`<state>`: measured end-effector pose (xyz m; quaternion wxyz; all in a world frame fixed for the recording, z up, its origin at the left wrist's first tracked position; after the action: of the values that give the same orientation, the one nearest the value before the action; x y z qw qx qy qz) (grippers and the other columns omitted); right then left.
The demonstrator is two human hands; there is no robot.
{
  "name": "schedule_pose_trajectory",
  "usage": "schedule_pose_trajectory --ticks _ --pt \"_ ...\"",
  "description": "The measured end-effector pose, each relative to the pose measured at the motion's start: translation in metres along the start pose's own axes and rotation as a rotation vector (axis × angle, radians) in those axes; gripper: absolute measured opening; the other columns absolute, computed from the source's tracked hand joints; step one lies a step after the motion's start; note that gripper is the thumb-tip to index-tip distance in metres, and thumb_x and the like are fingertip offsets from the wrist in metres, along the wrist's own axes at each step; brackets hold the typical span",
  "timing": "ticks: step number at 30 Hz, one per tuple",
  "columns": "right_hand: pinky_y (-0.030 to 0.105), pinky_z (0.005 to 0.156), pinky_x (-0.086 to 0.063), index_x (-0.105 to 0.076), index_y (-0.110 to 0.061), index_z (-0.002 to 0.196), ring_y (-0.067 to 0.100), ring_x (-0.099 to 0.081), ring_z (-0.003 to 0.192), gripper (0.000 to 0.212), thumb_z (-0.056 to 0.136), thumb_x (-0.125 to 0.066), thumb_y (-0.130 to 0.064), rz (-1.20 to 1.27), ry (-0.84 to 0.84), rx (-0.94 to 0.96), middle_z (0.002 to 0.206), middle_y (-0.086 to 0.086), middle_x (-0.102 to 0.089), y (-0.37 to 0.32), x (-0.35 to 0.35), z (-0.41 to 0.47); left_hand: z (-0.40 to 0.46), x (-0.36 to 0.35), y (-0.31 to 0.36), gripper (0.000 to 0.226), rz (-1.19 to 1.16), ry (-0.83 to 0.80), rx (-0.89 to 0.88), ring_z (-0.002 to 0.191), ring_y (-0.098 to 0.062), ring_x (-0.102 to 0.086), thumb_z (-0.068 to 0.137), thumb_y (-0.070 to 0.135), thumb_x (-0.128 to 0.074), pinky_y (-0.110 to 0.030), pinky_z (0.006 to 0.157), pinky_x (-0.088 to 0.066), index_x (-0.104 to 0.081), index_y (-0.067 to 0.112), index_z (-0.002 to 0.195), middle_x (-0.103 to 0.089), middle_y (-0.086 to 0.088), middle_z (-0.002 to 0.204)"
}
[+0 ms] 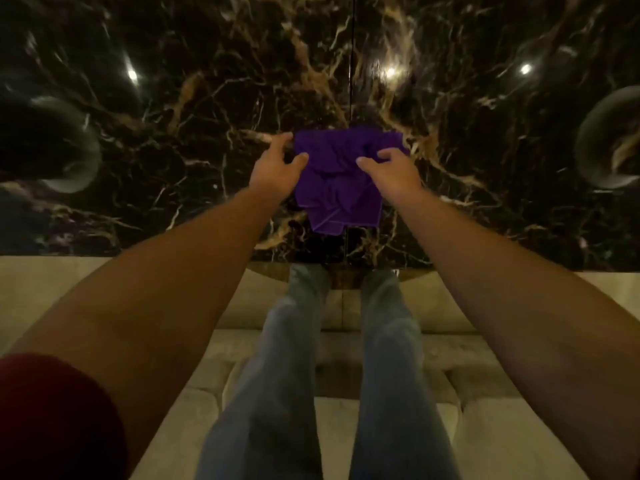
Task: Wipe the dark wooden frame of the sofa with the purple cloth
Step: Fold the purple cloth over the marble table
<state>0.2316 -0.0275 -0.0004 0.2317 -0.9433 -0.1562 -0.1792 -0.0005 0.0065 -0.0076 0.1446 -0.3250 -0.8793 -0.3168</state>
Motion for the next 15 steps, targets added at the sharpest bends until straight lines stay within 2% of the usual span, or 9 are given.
schedule_pose_trajectory --ticks 3,5,7,9,11,12,14,15 --pt "0.04 0.104 -0.052 -0.055 -0.015 0.143 0.028 -0.06 0.126 0.069 0.091 -0.073 -0.057 -0.001 -0.01 -0.005 0.14 0.009 -0.061 0.005 -0.007 0.007 0.01 -0.01 0.002 0.061 -0.024 -0.007 0.037 0.127 -0.025 -0.058 0.099 0.048 -0.061 -0.032 0.095 -0.048 -0.041 0.029 0.154 -0.057 -0.003 0.144" --pt "0.036 0.098 -0.051 -0.055 -0.015 0.143 0.028 -0.06 0.126 0.069 0.091 -0.074 -0.055 0.01 -0.026 -0.017 0.14 0.009 -0.061 0.008 -0.012 0.008 0.01 -0.017 0.001 0.061 -0.015 0.011 0.053 0.128 -0.026 -0.058 0.099 0.047 -0.062 -0.031 0.094 -0.045 -0.041 0.026 0.153 -0.057 -0.004 0.146" --pt "0.035 0.095 -0.05 -0.054 -0.015 0.143 0.026 -0.06 0.124 0.07 0.09 -0.075 -0.055 -0.003 -0.028 -0.016 0.138 0.007 -0.061 0.006 -0.017 0.012 0.013 -0.023 0.0 0.062 -0.007 0.036 0.064 0.127 -0.028 -0.059 0.099 0.046 -0.063 -0.032 0.096 -0.047 -0.041 0.022 0.152 -0.057 -0.006 0.144" --pt "0.033 0.089 -0.047 -0.054 -0.015 0.141 0.021 -0.058 0.113 0.069 0.089 -0.078 -0.053 -0.03 -0.028 -0.013 0.13 0.003 -0.061 0.006 -0.024 0.017 0.02 -0.032 -0.001 0.064 -0.033 0.021 0.104 0.122 -0.032 -0.063 0.099 0.044 -0.064 -0.041 0.103 -0.052 -0.039 0.019 0.152 -0.06 -0.011 0.139" --pt "0.031 0.083 -0.043 -0.055 -0.015 0.133 0.018 -0.055 0.103 0.061 0.088 -0.08 -0.047 -0.052 -0.023 -0.009 0.118 0.0 -0.056 0.006 -0.032 0.017 0.022 -0.035 -0.002 0.067 -0.015 0.008 0.14 0.125 -0.033 -0.062 0.099 0.044 -0.065 -0.046 0.107 -0.051 -0.038 0.017 0.153 -0.06 -0.013 0.141" --pt "0.033 0.082 -0.045 -0.056 -0.015 0.126 0.02 -0.057 0.102 0.052 0.089 -0.081 -0.042 -0.044 -0.02 -0.019 0.115 0.001 -0.057 0.008 -0.036 0.017 0.023 -0.037 -0.004 0.066 0.009 0.017 0.156 0.127 -0.032 -0.06 0.099 0.044 -0.065 -0.045 0.109 -0.05 -0.04 0.015 0.152 -0.06 -0.012 0.142" --pt "0.043 0.087 -0.057 -0.054 -0.016 0.109 0.028 -0.066 0.103 0.036 0.091 -0.081 -0.029 -0.001 -0.06 -0.056 0.115 0.009 -0.066 0.012 -0.041 0.014 0.024 -0.036 -0.005 0.055 0.05 0.022 0.171 0.122 -0.03 -0.062 0.099 0.044 -0.066 -0.043 0.105 -0.051 -0.054 0.011 0.141 -0.065 -0.012 0.134" --pt "0.045 0.088 -0.06 -0.054 -0.016 0.103 0.029 -0.069 0.1 0.029 0.092 -0.08 -0.023 0.021 -0.096 -0.081 0.114 0.013 -0.069 0.014 -0.044 0.012 0.025 -0.037 -0.007 0.041 0.068 0.026 0.17 0.112 -0.029 -0.066 0.099 0.043 -0.066 -0.041 0.099 -0.054 -0.064 0.011 0.124 -0.07 -0.011 0.121"
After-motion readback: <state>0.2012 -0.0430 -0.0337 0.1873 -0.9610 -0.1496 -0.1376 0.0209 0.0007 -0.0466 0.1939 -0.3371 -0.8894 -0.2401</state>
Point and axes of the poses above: each hand's wrist, its own z-axis towards the middle knuckle, its own x-axis out of the back of the hand, y = z × x, the point moved 1 cm from there along z, towards the middle knuckle
